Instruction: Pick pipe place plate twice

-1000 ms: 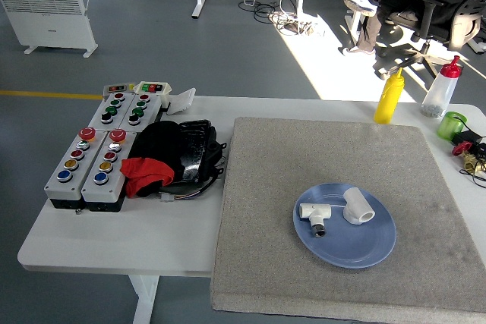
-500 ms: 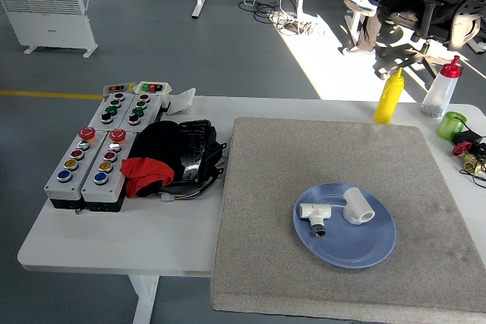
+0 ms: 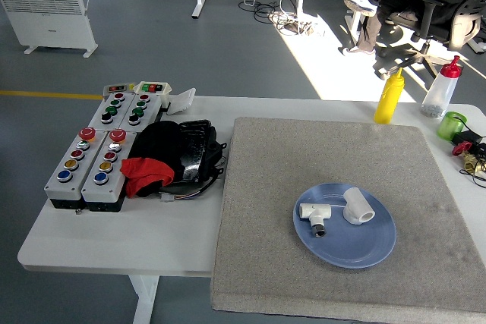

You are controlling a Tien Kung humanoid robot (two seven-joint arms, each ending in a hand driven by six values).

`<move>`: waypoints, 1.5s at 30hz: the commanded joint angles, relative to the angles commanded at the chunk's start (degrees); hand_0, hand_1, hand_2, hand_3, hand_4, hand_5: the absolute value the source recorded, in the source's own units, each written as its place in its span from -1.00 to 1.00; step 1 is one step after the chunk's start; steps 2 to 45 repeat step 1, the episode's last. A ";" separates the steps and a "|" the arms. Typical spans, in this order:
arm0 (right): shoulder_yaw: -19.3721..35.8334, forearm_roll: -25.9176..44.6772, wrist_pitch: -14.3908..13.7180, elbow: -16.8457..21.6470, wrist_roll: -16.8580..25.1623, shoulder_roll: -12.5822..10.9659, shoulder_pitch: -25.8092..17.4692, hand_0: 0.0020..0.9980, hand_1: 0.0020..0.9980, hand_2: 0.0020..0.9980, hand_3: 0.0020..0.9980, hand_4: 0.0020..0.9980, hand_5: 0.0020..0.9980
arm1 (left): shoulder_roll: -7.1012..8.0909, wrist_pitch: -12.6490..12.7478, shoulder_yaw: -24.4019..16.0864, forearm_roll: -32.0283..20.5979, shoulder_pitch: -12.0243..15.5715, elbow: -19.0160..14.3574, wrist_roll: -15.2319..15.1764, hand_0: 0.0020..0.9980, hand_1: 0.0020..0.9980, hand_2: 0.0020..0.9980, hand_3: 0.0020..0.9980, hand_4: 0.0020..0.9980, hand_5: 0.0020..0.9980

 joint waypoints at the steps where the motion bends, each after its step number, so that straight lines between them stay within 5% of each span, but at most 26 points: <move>1: 0.00 0.02 0.01 0.00 0.02 -0.02 -0.04 0.56 0.42 0.42 0.35 -0.09 -0.17 | 0.00 -0.02 -0.01 0.03 0.02 0.00 -0.01 0.36 0.35 0.42 0.30 -0.27 1.00; 45: 0.00 0.02 0.01 0.00 0.02 -0.02 -0.04 0.56 0.42 0.42 0.35 -0.09 -0.17 | 0.00 -0.02 -0.01 0.03 0.02 0.00 -0.01 0.36 0.35 0.42 0.30 -0.27 1.00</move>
